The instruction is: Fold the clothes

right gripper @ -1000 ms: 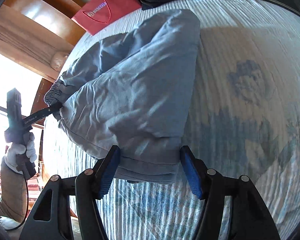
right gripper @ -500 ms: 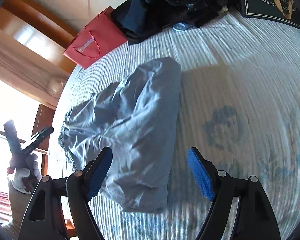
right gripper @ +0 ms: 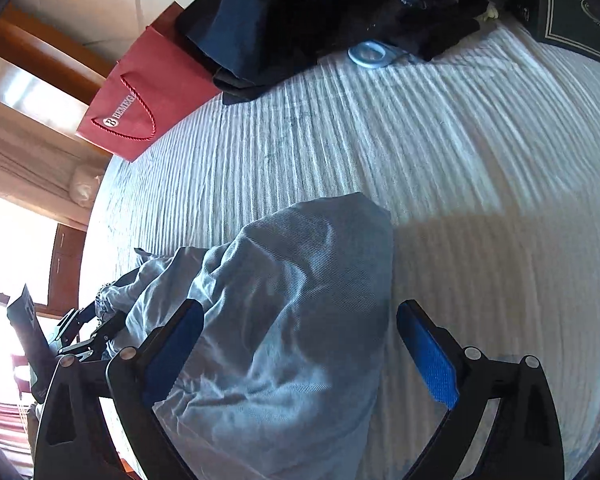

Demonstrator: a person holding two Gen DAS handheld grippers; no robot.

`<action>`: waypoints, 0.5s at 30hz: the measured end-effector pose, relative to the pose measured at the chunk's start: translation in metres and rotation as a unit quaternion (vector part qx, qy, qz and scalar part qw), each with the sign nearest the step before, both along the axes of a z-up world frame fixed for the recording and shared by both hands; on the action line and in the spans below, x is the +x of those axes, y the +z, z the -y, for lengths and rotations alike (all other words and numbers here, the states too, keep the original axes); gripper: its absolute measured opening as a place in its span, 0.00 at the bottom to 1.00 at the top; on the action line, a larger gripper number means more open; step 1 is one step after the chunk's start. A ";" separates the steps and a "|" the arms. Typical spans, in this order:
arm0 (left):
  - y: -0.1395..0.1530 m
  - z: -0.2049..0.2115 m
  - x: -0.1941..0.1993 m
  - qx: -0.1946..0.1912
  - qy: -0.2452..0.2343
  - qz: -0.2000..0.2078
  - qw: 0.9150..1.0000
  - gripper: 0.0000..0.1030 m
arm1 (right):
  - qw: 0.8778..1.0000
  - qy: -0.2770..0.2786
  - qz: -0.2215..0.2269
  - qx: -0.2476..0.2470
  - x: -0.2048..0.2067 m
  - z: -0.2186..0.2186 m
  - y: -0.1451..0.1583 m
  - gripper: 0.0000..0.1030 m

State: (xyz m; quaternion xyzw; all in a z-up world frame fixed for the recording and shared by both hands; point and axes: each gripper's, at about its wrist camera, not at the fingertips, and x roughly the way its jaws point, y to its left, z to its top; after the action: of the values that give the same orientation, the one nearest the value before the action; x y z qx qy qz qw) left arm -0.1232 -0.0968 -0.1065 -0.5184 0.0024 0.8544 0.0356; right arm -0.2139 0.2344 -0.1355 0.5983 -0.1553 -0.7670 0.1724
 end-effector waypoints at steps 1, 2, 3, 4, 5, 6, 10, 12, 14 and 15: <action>-0.002 0.001 -0.002 0.001 0.003 -0.003 1.000 0.58 | 1.000 -0.007 -0.003 0.012 -0.001 0.000 -0.002 0.28; -0.004 0.005 -0.003 0.009 0.019 -0.003 1.000 0.57 | 0.999 -0.019 -0.011 0.028 -0.001 -0.002 -0.001 0.28; -0.007 0.009 -0.005 0.021 0.039 -0.001 0.999 0.57 | 0.998 -0.031 -0.019 0.044 -0.002 -0.004 -0.001 0.26; -0.010 0.014 -0.007 0.033 0.060 0.000 0.998 0.57 | 0.997 -0.051 -0.021 0.057 -0.004 -0.011 -0.002 0.26; -0.012 0.019 -0.009 0.044 0.081 0.001 0.996 0.62 | 0.996 -0.072 -0.016 0.051 -0.006 -0.020 -0.004 0.26; -0.015 0.024 -0.010 0.056 0.101 0.003 0.993 0.66 | 0.995 -0.091 -0.008 0.036 -0.008 -0.031 -0.007 0.23; -0.008 0.028 -0.006 0.067 0.101 0.008 0.993 0.80 | 0.997 -0.063 -0.034 0.010 0.004 -0.029 0.015 0.38; 0.010 0.025 0.008 0.066 0.077 -0.009 0.995 0.81 | 0.997 -0.052 -0.044 -0.021 0.022 -0.029 0.031 0.73; 0.025 0.019 0.024 0.049 0.052 -0.017 0.997 0.83 | 0.997 -0.036 -0.053 -0.036 0.046 -0.026 0.043 0.78; 0.031 0.015 0.032 0.039 0.039 -0.020 0.998 0.83 | 0.997 -0.029 -0.052 -0.038 0.060 -0.024 0.045 0.78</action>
State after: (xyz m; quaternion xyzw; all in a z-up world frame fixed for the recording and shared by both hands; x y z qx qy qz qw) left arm -0.0913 -0.1123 -0.0754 -0.4993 -0.0506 0.8647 0.0222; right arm -0.1542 0.2588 -0.0905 0.5457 -0.1925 -0.7952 0.1811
